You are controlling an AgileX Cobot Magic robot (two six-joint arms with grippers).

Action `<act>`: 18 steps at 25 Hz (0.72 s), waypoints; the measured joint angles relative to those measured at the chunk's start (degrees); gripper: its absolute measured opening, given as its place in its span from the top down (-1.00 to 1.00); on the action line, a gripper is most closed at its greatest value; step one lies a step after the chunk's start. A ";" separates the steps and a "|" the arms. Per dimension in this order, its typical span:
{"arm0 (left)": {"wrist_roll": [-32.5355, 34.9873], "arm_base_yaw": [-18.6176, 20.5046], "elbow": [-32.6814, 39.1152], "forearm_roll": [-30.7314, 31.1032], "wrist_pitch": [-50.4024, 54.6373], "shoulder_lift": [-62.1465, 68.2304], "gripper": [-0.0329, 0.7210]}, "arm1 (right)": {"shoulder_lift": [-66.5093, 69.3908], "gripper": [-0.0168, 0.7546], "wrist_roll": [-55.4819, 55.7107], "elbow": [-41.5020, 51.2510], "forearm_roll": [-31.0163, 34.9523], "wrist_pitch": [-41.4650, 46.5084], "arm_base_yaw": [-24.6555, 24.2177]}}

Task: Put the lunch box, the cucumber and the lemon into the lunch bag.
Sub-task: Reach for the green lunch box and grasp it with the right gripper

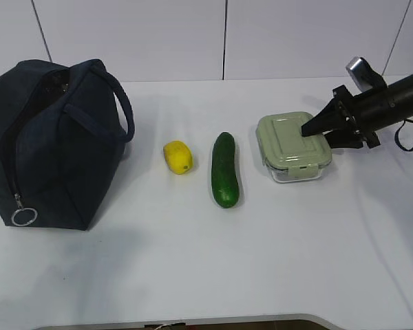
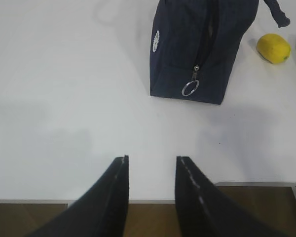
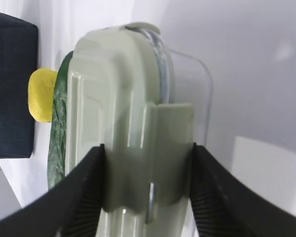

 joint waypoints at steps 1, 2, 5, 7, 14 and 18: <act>0.00 0.00 0.00 0.00 0.00 0.00 0.31 | 0.00 -0.04 0.77 0.00 0.00 0.00 0.00; 0.00 0.00 0.00 0.00 0.00 0.00 0.31 | 0.00 -0.04 1.55 0.00 0.00 0.00 0.00; 0.00 0.00 0.00 0.00 0.00 0.00 0.31 | 0.00 -0.04 3.68 0.00 0.00 0.00 0.00; 0.00 0.00 0.00 0.00 0.00 0.00 0.31 | 0.00 -0.04 4.54 0.00 0.00 0.00 0.00; 0.00 0.00 0.00 0.00 0.00 0.00 0.31 | 0.00 -0.04 5.09 0.00 0.00 -0.11 0.08; 0.00 0.00 0.00 0.00 0.00 0.00 0.31 | 0.00 -0.03 5.22 0.00 0.00 -0.11 0.08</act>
